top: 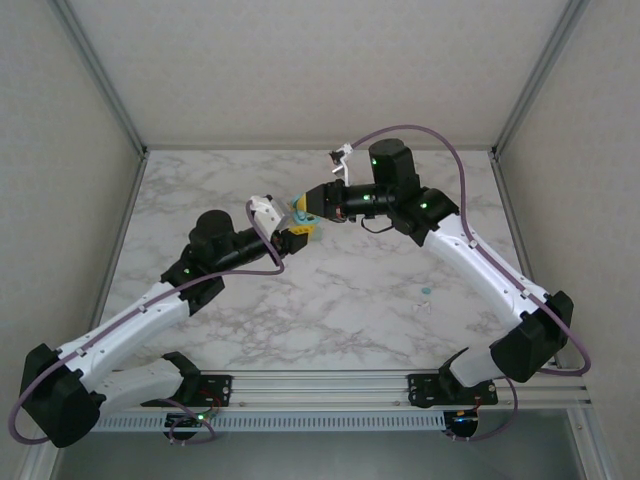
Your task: Insert the wireless bluetooth earbuds into the charging case
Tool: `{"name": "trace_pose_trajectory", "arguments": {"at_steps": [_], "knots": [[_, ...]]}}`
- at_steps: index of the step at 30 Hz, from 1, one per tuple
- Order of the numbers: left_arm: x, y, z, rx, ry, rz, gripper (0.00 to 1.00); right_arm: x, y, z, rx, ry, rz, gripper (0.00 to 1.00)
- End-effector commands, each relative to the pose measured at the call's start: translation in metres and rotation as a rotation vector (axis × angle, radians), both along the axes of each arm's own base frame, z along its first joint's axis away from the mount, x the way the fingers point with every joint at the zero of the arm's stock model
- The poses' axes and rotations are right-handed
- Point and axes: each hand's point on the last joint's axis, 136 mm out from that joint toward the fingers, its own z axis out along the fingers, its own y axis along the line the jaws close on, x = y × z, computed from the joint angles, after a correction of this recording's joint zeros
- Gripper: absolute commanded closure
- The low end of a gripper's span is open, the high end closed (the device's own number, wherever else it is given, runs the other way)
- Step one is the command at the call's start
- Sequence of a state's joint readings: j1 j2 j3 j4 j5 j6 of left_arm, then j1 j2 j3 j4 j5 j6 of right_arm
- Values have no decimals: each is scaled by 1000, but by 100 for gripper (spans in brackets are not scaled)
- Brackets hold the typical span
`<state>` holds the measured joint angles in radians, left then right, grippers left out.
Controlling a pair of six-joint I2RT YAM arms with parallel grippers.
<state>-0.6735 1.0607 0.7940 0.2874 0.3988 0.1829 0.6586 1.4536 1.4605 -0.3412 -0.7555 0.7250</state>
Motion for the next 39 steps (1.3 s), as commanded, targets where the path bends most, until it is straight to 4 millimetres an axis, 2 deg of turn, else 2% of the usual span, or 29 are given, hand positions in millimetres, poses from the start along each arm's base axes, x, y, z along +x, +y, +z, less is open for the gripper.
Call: {"name": "trace_pose_trajectory", "arguments": {"at_steps": [1,9,19,21,23,33,39], "knots": [[1,2,34,-91,-80,25,79,-7,4,-24,-84,60,12,78],[1,2,37,-100,-83,26,79,-1,-1,-37,-164,51,-26,76],[1,1,37,-101,-82,21,80,2,-7,-30,-194,21,-59,74],[1,2,38,-103,-83,23,80,2,-7,-27,-193,10,-57,80],[1,2,37,-105,-81,23,80,2,-8,-26,-193,6,-64,80],[4,0,38,-76,-128,29,80,-15,2,-11,-126,46,50,81],[2,-6,43,-76,-142,-9,80,-11,0,-18,-169,55,37,81]]}}
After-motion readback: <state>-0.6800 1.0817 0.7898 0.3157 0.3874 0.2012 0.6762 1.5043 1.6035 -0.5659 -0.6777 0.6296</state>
